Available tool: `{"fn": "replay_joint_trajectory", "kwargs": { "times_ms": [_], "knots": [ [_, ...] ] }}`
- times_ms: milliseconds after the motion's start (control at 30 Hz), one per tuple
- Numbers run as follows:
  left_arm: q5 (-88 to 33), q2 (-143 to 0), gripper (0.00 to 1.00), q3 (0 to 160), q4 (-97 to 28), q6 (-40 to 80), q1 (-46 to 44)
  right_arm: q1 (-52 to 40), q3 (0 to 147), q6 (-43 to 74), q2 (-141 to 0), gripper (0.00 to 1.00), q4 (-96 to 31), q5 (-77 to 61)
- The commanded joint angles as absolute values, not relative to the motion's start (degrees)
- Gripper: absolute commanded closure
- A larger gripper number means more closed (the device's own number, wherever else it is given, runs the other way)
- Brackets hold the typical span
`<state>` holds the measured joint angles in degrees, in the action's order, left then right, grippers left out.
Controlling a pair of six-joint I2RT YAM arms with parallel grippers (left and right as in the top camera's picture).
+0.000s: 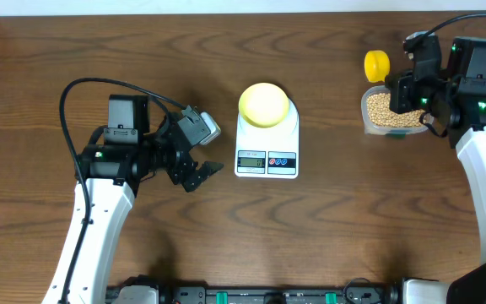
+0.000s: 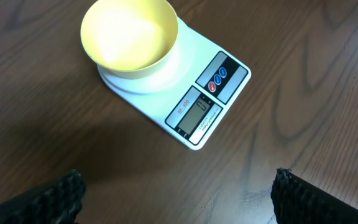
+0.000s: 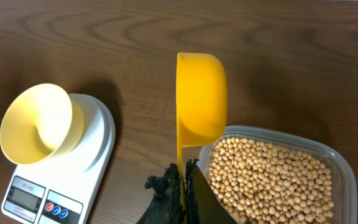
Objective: Scoop item into bowl and weigh 50g on scale
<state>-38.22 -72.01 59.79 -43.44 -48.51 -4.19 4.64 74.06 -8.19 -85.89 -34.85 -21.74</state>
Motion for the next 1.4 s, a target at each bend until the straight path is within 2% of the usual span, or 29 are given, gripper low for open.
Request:
{"fn": "replay_joint_trajectory", "kwargs": {
  "times_ms": [0, 233, 333, 467, 533, 633, 900, 1367],
  "knots": [
    [-38.11, -72.4, 0.02, 59.81, -43.44, -49.45, -3.88, 4.8, 74.13, -7.77, -86.19, 0.99, -35.4, -22.7],
    [-38.11, -72.4, 0.02, 59.81, -43.44, -49.45, -3.88, 4.95, 74.13, -6.2, -86.21, 0.99, -35.11, -19.0],
    [-38.13, -72.4, 0.02, 59.81, -43.44, -49.45, -3.88, 5.45, 74.13, -1.63, -86.21, 0.99, -34.13, -13.5],
    [-38.13, -72.4, 0.02, 59.81, -43.44, -49.45, -3.88, 7.07, 74.15, 6.74, -86.21, 0.99, -31.75, -12.99],
    [-38.13, -72.4, 0.03, 59.81, -43.44, -49.45, -3.88, 7.88, 74.94, 14.59, -86.15, 0.99, -31.9, -13.45],
    [-38.11, -72.4, 0.02, 59.81, -43.44, -49.47, -3.88, 7.79, 78.0, 17.41, -86.15, 0.99, -33.19, -13.85],
    [-38.11, -72.4, 0.02, 59.81, -43.44, -49.45, -3.88, 7.94, 84.99, 18.94, -86.15, 0.99, -44.27, -11.0],
    [-38.13, -72.4, 0.03, 59.81, -43.44, -49.45, -3.88, 7.94, 85.12, 17.85, -86.15, 0.99, -50.89, -10.61]
  ]
}}
